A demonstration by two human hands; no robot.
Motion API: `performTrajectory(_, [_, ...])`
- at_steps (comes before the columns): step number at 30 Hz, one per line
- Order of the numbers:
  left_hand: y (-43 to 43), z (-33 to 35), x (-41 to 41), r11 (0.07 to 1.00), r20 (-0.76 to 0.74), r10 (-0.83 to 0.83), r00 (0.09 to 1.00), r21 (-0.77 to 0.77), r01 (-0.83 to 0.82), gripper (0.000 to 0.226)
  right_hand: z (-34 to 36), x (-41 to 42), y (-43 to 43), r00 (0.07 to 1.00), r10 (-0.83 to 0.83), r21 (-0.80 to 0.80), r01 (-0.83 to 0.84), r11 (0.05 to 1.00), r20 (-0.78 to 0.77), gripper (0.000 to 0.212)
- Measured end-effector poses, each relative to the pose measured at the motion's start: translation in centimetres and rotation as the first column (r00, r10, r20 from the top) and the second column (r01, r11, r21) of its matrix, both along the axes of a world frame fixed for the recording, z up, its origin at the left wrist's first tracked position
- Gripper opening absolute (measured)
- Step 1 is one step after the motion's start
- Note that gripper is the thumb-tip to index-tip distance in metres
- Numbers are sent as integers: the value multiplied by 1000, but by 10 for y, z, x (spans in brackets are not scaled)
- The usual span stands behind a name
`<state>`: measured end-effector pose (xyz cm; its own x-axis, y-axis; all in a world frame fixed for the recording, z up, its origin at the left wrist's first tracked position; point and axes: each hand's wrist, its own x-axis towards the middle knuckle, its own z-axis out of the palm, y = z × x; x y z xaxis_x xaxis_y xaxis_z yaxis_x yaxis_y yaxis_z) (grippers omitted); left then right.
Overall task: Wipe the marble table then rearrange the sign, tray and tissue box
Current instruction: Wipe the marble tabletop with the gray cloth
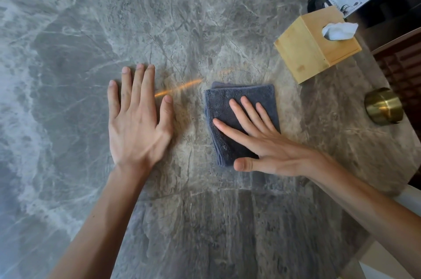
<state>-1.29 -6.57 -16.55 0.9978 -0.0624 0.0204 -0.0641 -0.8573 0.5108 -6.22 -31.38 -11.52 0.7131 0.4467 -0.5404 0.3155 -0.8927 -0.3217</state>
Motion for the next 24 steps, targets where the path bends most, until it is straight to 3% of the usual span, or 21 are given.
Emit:
performTrajectory(2, [0,1,-1,1000,1,2,1000,-6,-2,64,7,3,5,970,-243,188,237,953,11,76])
performTrajectory(3, [-1,1,-1,1000,1,3,1000,-10,-3,64,8,3,10,919,-383,276,346,897,91,66])
performTrajectory(5, [-1,2,-2,1000,-1,4,1000,-19,-4,64,3,6,25,815,-520,263,459,848,257,58])
performTrajectory(8, [0,2,-2,1000,-2,11,1000,-16,-11,63,-21,6,52,817,-457,3,487,873,352,69])
performTrajectory(10, [0,3,-2,1000,-4,10,1000,-5,-10,62,-32,4,59,808,-418,-86,492,866,416,72])
performTrajectory(20, [-2,0,-1,1000,-11,8,1000,18,-8,61,-40,7,67,710,-466,-95,594,799,527,58])
performTrajectory(24, [-3,1,-1,1000,-8,8,1000,5,-8,60,-37,-26,60,779,-389,-102,496,863,492,52])
